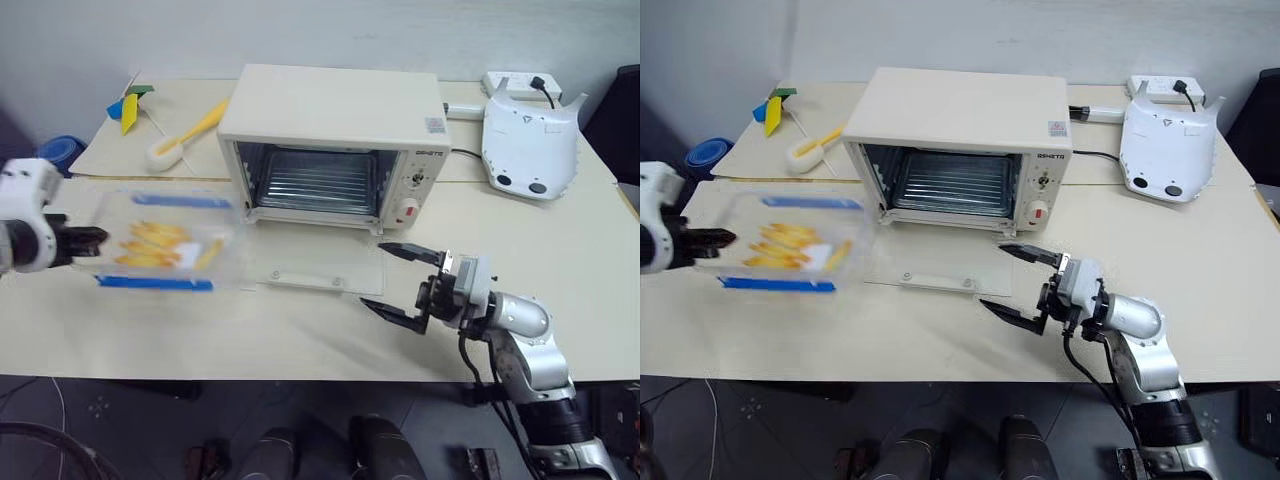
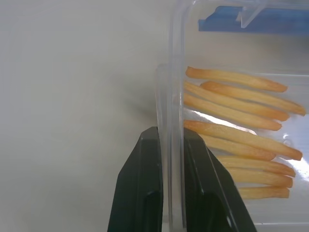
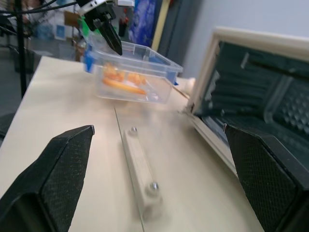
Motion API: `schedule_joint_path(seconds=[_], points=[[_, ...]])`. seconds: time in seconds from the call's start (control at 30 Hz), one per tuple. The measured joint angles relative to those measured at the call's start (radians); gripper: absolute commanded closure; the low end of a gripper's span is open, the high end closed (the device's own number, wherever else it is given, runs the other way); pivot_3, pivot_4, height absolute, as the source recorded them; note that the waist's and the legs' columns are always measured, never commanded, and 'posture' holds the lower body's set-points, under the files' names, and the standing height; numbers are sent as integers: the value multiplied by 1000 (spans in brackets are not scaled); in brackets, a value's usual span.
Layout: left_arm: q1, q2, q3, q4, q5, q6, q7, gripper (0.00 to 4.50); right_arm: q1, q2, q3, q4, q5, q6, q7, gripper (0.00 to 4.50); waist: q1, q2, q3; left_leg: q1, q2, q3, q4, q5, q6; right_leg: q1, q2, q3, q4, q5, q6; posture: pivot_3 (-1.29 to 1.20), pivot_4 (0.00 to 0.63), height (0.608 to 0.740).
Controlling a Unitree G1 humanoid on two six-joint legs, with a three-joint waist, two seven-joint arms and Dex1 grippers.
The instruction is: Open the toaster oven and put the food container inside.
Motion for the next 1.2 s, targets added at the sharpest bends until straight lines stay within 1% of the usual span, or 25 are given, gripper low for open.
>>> schedule_joint_path(seconds=[0.13, 0.3, 0.37, 0.43, 0.47, 0.5, 0.53, 0.57, 0.63, 0.67, 0.73, 0.8, 0.87, 0.9, 0.93, 0.97, 1.0, 1.07, 1.13, 1.2], points=[[-101, -177, -6, -82, 2, 87, 29, 4343, 56, -24, -45, -30, -6, -5, -34, 0, -1, 0, 0, 0, 0, 0, 1, 0, 0, -1, 0, 0, 1, 0, 0, 0, 150, 740], [-174, -373, -7, -85, 55, 149, 109, 4343, 106, -27, -61, -80, -11, -4, -68, 0, -16, 0, 0, 0, 1, 2, 1, 0, -1, -3, 1, 1, 5, 0, 0, 0, 150, 740], [-202, -429, -8, -77, 92, 147, 135, 4343, 111, -26, -62, -96, -16, -3, -86, 0, -17, -1, 0, 0, 1, 3, 1, 0, -1, -4, 1, 1, 5, 0, 0, 0, 150, 740], [-221, -481, -5, -73, 128, 145, 156, 3620, 115, -24, -60, -115, -22, -2, -103, 0, -14, -1, 0, 0, 1, 3, 1, 0, -1, -4, 1, 1, 5, 0, 0, 0, 150, 740], [-226, -501, -1, -72, 139, 144, 159, 3415, 116, -24, -61, -120, -23, -1, -109, 0, -14, -1, 0, 0, 0, 3, 2, 0, -1, -4, 1, 1, 5, 0, 0, 0, 150, 740], [-233, -538, 20, -70, 148, 146, 165, 3036, 121, -24, -61, -123, -25, 0, -116, 0, -13, -1, 0, 0, 0, 2, 2, 0, -1, -3, 1, 1, 5, 0, 0, 0, 150, 740], [-241, -570, 41, -66, 153, 148, 171, 2831, 124, -23, -60, -124, -26, 2, -120, 0, -11, -1, 0, 0, 0, 2, 2, 0, -1, -3, 1, 1, 5, 0, 0, 0, 150, 740], [-251, -598, 63, -59, 156, 149, 176, 2490, 124, -22, -58, -126, -27, 5, -125, 0, -10, -1, 0, 0, 0, 2, 3, 0, -1, -3, 1, 1, 5, 0, 0, 0, 150, 740], [-265, -636, 105, -49, 158, 157, 177, 1947, 125, -20, -57, -134, -27, 15, -135, 0, -11, -1, 0, 0, 0, 2, 3, 0, -1, -3, 1, 1, 5, 0, 0, 0, 150, 740], [-270, -653, 125, -50, 158, 157, 173, 1596, 127, -19, -57, -143, -27, 21, -143, 0, -13, -1, 0, 0, 0, 2, 2, 0, -1, -3, 1, 1, 5, 0, 0, 0, 150, 740], [-272, -658, 142, -54, 154, 157, 154, 1050, 127, -17, -56, -164, -23, 37, -153, 0, -16, -1, 0, 0, 1, 3, 2, 0, -2, -4, 1, 1, 5, 0, 0, 0, 150, 740], [-255, -629, 144, -79, 145, 136, 94, 1050, 135, -21, -53, -202, -12, 76, -163, 0, -17, -1, 0, 0, 1, 3, 2, 1, -2, -5, 1, 1, 6, 0, 0, 0, 150, 740], [-183, -512, 124, -113, 145, 22, -49, 1050, 155, -57, -33, -276, 18, 168, -174, 0, -25, -1, 0, 0, 1, 4, 0, 0, -3, -8, 1, 2, 7, 0, 0, 0, 150, 740], [-114, -423, 108, -123, 169, -93, -164, 1031, 186, -93, -26, -331, 40, 231, -174, 189, -29, 0, 0, 0, 1, 3, -1, 0, -3, -9, 1, 3, 7, 0, 0, 0, 150, 740], [-67, -368, 100, -120, 198, -182, -245, 1026, 207, -118, -23, -361, 52, 278, -173, 406, -29, 0, 0, 0, 1, 3, -1, 0, -4, -8, 1, 2, 7, 0, -1, 0, 150, 740], [-37, -344, 96, -117, 219, -247, -305, 1026, 215, -132, -19, -376, 60, 311, -174, 615, -25, 0, 0, 0, 1, 2, 0, 0, -4, -7, 1, 1, 5, 0, -1, 0, 150, 740], [11, -312, 89, -116, 235, -350, -399, 1219, 216, -145, -4, -401, 68, 355, -181, 929, -20, 0, 0, 0, 1, 2, 0, 1, -3, -6, 1, 1, 4, 0, -1, 0, 150, 740], [117, -265, 90, -84, 278, -614, -622, 1630, 211, -169, 44, -458, 74, 451, -202, 1602, -13, 0, 0, 0, 1, 2, 0, 1, -3, -5, 1, 1, 4, 0, -1, 0, 150, 740], [203, -243, 89, -34, 315, -807, -801, 2229, 184, -168, 97, -491, 67, 524, -231, 2288, -9, 0, 0, 0, 1, 1, 0, 1, -3, -3, 0, 0, 1, 0, -1, 0, 150, 740], [248, -234, 71, -18, 336, -891, -893, 2832, 155, -155, 132, -496, 53, 556, -253, 2993, -1, 0, 0, 0, 1, -1, 0, 1, -2, 0, 0, -1, -2, 0, -1, 0, 150, 740]])
